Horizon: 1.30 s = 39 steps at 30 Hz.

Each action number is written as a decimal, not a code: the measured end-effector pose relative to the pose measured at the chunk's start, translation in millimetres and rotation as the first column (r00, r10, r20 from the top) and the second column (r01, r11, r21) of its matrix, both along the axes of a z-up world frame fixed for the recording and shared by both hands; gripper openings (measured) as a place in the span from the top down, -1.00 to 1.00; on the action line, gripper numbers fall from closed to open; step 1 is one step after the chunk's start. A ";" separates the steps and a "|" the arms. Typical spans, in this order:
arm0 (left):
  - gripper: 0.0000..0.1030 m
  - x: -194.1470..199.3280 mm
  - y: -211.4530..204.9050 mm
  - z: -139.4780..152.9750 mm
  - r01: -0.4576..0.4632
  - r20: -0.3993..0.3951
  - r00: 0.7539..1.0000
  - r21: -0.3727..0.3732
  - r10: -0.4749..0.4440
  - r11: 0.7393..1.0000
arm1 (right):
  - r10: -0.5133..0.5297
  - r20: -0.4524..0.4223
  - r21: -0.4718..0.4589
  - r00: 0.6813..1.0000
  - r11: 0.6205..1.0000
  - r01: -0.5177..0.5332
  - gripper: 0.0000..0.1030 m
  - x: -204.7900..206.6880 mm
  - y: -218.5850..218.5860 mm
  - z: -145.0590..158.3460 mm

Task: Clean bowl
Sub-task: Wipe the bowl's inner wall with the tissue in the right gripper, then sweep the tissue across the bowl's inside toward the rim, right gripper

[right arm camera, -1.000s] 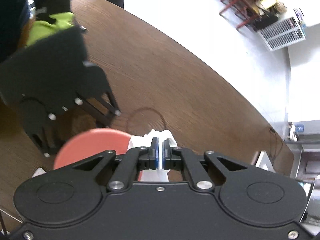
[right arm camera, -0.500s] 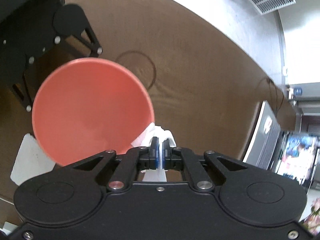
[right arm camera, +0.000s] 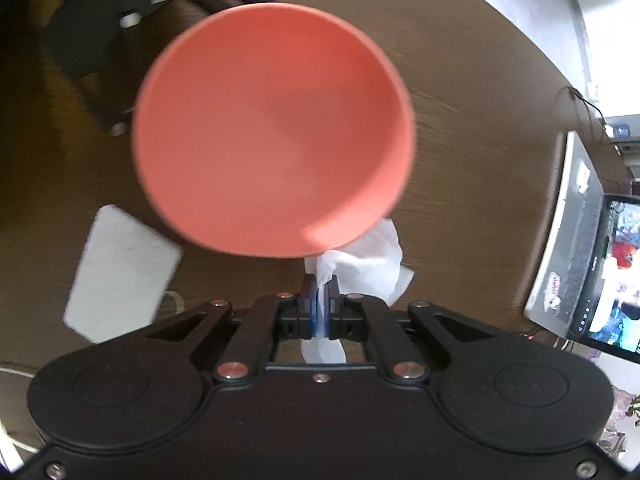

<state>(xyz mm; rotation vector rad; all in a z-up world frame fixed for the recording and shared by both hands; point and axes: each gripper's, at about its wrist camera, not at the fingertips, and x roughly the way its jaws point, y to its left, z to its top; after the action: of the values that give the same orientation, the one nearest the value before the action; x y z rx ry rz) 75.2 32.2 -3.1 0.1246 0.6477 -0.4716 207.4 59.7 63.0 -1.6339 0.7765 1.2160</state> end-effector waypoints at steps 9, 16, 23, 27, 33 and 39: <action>0.05 0.1 -0.5 -0.2 0.000 0.000 1.000 0.001 0.000 1.000 | 0.130 -0.082 -0.016 0.988 0.991 -0.131 0.95 -66.7 -26.0 12.9; 0.05 0.1 -0.1 -0.4 0.001 0.000 1.000 0.000 -0.001 1.000 | 0.215 -0.095 0.097 0.972 0.974 -0.205 0.95 -92.2 -7.7 45.1; 0.05 -0.1 0.5 -0.3 0.000 0.000 1.000 -0.001 0.000 1.000 | 0.230 -0.004 0.165 0.973 0.960 -0.227 0.95 -67.2 15.2 53.8; 0.05 -0.2 0.9 -0.1 0.000 0.000 1.000 0.000 0.000 1.000 | 0.259 0.027 0.158 0.966 0.953 -0.260 0.95 -48.4 35.7 47.1; 0.05 -0.4 1.8 -0.1 0.000 0.000 1.000 -0.001 0.000 1.000 | 0.229 0.042 0.150 0.972 0.961 -0.233 0.95 -26.0 57.3 41.4; 0.05 -1.2 1.9 -0.2 0.001 -0.001 1.000 -0.003 -0.001 1.000 | 0.187 0.030 0.155 0.982 0.970 -0.189 0.95 -11.8 57.5 42.0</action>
<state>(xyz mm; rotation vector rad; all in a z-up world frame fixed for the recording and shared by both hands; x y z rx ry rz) 74.0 34.1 -3.3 0.1215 0.6478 -0.4733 195.6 117.2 105.0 -1.6115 0.5104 1.3602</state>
